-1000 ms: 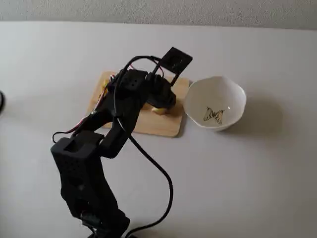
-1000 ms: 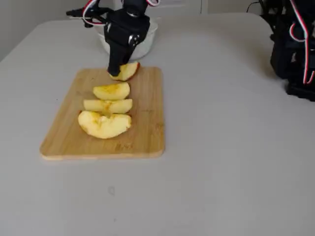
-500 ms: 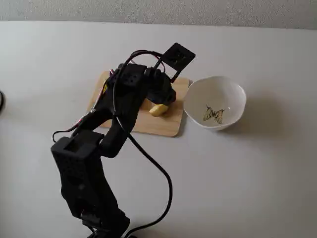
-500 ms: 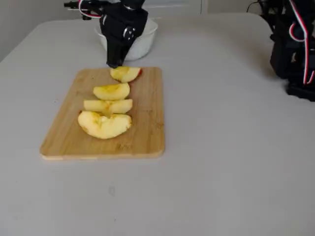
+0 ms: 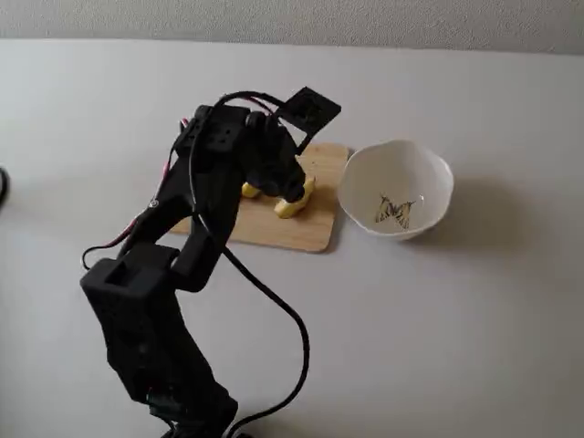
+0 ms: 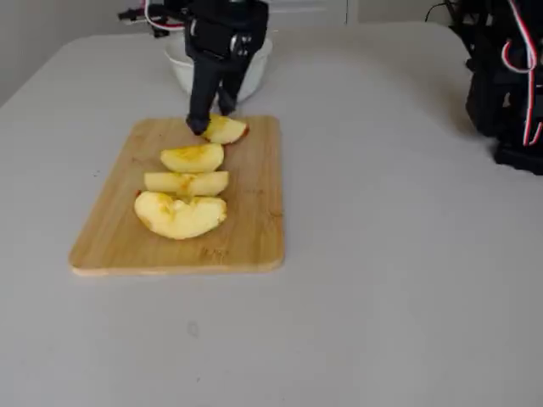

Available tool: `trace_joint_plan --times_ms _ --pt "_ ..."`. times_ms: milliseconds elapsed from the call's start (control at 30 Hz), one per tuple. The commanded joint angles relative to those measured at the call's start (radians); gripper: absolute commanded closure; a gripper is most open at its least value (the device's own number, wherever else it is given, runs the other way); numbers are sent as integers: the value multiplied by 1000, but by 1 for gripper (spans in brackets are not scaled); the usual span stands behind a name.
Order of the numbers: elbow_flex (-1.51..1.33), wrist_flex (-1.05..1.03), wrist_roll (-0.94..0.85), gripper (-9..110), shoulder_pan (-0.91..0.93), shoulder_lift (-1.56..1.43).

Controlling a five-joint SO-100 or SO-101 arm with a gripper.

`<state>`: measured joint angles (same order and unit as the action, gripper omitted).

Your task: Pick up the rightmost apple slice from the cutting board and place it into the bowl

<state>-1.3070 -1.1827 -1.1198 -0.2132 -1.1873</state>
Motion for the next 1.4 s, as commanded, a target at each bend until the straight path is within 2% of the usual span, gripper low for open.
trace_joint_plan --times_ms 0,133,200,367,700,900,1133,1367 --pt "63 -5 -17 71 18 25" --pt "63 26 -28 73 46 77" --pt "63 44 -31 78 58 97" --pt "63 83 -48 101 75 130" --pt "72 118 -14 101 92 81" --pt "218 5 14 101 95 48" --pt "221 -26 57 101 114 -114" --pt "221 -23 112 101 222 -276"
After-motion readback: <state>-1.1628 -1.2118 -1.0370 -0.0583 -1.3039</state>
